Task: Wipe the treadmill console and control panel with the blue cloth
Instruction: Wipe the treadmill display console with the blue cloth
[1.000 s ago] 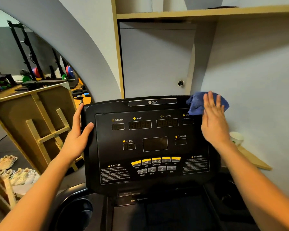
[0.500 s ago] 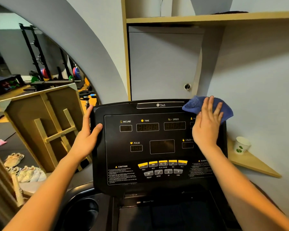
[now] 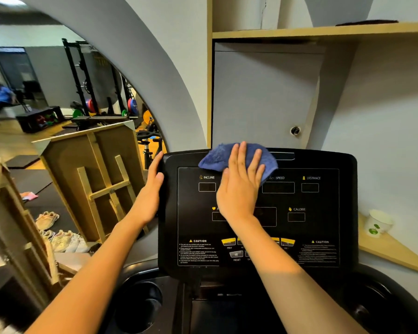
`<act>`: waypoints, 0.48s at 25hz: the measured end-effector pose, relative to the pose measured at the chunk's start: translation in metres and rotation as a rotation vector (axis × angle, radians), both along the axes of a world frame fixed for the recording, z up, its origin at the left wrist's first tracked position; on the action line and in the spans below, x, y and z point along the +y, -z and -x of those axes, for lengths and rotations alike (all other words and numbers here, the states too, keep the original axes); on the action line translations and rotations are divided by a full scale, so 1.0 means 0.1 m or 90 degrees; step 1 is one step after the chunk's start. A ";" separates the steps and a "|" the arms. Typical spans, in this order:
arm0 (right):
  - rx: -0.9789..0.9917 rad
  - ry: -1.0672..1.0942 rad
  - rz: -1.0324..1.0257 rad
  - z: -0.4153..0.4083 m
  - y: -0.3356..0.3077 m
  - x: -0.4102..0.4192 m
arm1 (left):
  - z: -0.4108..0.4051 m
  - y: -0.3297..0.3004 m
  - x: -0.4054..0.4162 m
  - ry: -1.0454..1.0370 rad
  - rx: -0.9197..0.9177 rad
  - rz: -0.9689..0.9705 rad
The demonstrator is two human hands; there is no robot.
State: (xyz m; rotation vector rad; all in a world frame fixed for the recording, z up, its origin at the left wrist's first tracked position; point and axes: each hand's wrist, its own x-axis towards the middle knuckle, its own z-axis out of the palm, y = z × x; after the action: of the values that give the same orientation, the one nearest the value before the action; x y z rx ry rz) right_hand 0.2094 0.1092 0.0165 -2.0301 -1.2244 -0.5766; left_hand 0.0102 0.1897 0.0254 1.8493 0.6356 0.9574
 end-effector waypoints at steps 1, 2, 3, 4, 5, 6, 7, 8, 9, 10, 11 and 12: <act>-0.015 -0.015 0.014 0.10 0.00 0.05 | 0.00 -0.01 -0.02 0.008 -0.006 0.004; -0.029 -0.032 0.024 0.19 0.01 0.09 | 0.00 -0.01 -0.03 0.012 -0.015 0.011; -0.044 -0.048 0.032 0.28 0.01 0.12 | 0.00 -0.02 -0.05 0.013 -0.022 0.018; -0.061 -0.061 0.040 0.36 0.02 0.14 | 0.00 -0.01 -0.05 0.009 -0.025 0.024; -0.077 -0.074 0.048 0.43 0.03 0.16 | 0.00 -0.02 -0.06 0.001 -0.023 0.029; -0.091 -0.090 0.055 0.48 0.04 0.18 | 0.00 -0.01 -0.04 -0.009 -0.024 0.036; -0.103 -0.108 0.062 0.53 0.05 0.20 | 0.00 0.00 -0.02 -0.016 -0.036 0.044; -0.114 -0.125 0.068 0.57 0.06 0.21 | 0.00 0.00 0.00 -0.018 -0.053 0.055; -0.126 -0.141 0.075 0.61 0.08 0.21 | 0.01 0.01 0.02 -0.019 -0.068 0.065; -0.140 -0.158 0.082 0.65 0.09 0.22 | 0.01 0.01 0.04 -0.015 -0.077 0.075; -0.154 -0.176 0.088 0.68 0.11 0.21 | 0.01 0.01 0.05 -0.010 -0.078 0.077; -0.171 -0.193 0.096 0.71 0.14 0.20 | 0.02 0.02 0.06 -0.007 -0.076 0.072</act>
State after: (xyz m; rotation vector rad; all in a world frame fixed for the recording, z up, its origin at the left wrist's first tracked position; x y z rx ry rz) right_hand 0.1384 0.1293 0.0027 -1.8761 -1.7456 -0.6381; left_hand 0.0080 0.1955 0.0229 1.6778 0.6157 1.0108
